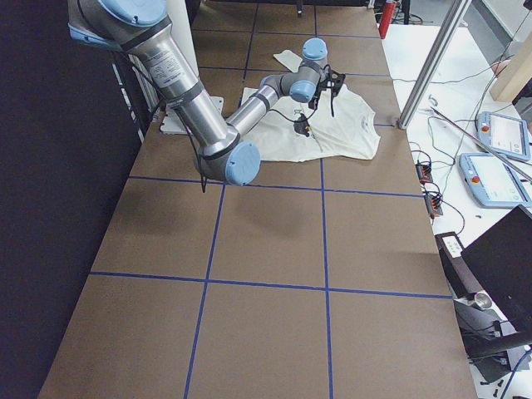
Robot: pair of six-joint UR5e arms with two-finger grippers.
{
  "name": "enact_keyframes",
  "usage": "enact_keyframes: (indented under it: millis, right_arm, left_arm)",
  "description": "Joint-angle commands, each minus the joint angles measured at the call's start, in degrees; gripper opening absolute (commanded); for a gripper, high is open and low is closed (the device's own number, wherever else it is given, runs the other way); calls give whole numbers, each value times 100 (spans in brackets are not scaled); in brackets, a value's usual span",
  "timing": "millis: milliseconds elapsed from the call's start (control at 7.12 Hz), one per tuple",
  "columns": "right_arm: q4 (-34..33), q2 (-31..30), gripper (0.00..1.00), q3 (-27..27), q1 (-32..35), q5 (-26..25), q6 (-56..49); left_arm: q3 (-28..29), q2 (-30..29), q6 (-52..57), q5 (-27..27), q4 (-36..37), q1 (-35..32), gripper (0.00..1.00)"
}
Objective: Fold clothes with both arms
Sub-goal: 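Fold the grasped sleeve across the shirt chest toward the other sleeve, then release the sleeve and raise the right gripper while the left gripper grasps the other cuff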
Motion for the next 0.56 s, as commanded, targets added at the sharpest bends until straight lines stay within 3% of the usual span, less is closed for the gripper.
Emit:
enact_keyframes:
  millis: [0, 281, 422]
  right_arm:
    - [2, -1151, 100, 643, 686, 476, -708]
    - [19, -1837, 100, 811, 1091, 906, -1700]
    - [20, -1893, 100, 881, 1101, 934, -1739]
  left_arm:
    - [500, -228, -780, 440, -288, 1051, 99]
    - [642, -228, -921, 450, -281, 1537, 92]
    - [729, -237, -913, 459, -281, 1627, 80]
